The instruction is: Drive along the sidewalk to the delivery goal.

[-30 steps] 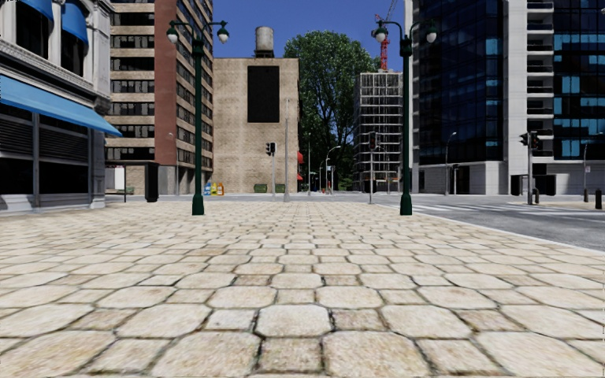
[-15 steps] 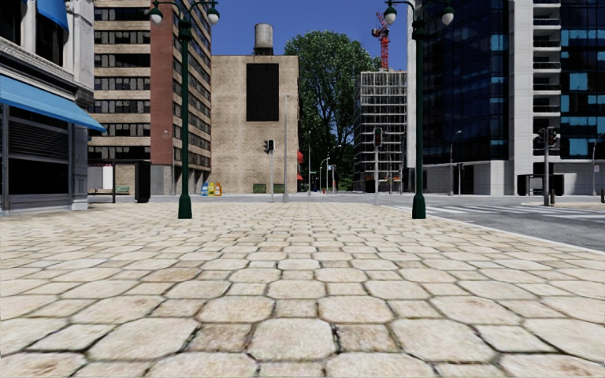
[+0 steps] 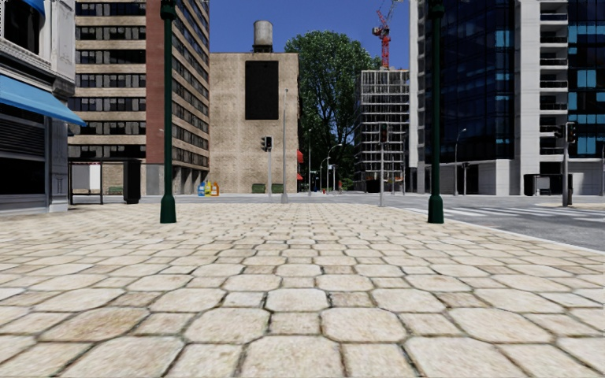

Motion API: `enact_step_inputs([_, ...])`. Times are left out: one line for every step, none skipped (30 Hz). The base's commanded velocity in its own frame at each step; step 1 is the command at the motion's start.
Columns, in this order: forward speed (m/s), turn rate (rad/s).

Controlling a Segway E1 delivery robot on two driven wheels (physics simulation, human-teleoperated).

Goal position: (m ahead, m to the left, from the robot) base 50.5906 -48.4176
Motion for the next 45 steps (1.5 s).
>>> enact_step_inputs([2.00, 0.00])
enact_step_inputs([2.00, 0.00])
enact_step_inputs([2.00, 0.00])
enact_step_inputs([2.00, 0.00])
enact_step_inputs([2.00, 0.00])
enact_step_inputs([2.00, 0.00])
enact_step_inputs([2.00, 0.00])
enact_step_inputs([2.00, 0.00])
enact_step_inputs([2.00, 0.00])
enact_step_inputs([2.00, 0.00])
enact_step_inputs([2.00, 0.00])
enact_step_inputs([2.00, 0.00])
enact_step_inputs([2.00, 0.00])
enact_step_inputs([2.00, 0.00])
enact_step_inputs([2.00, 0.00])
enact_step_inputs([2.00, 0.00])
enact_step_inputs([2.00, 0.00])
enact_step_inputs([2.00, 0.00])
enact_step_inputs([2.00, 0.00])
enact_step_inputs([2.00, 0.00])
enact_step_inputs([2.00, 0.00])
enact_step_inputs([2.00, 0.00])
enact_step_inputs([2.00, 0.00])
enact_step_inputs([2.00, 0.00])
enact_step_inputs([2.00, 0.00])
enact_step_inputs([2.00, 0.00])
enact_step_inputs([2.00, 0.00])
enact_step_inputs([2.00, 0.00])
enact_step_inputs([2.00, 0.00])
enact_step_inputs([2.00, 0.00])
enact_step_inputs([2.00, 0.00])
enact_step_inputs([2.00, 0.00])
enact_step_inputs([2.00, 0.00])
enact_step_inputs([2.00, 0.00])
enact_step_inputs([2.00, 0.00])
enact_step_inputs([2.00, 0.00])
enact_step_inputs([2.00, 0.00])
enact_step_inputs([2.00, 0.00])
enact_step_inputs([2.00, 0.00])
enact_step_inputs([2.00, 0.00])
enact_step_inputs([2.00, 0.00])
enact_step_inputs([2.00, 0.00])
enact_step_inputs([2.00, 0.00])
enact_step_inputs([2.00, 0.00])
enact_step_inputs([2.00, 0.00])
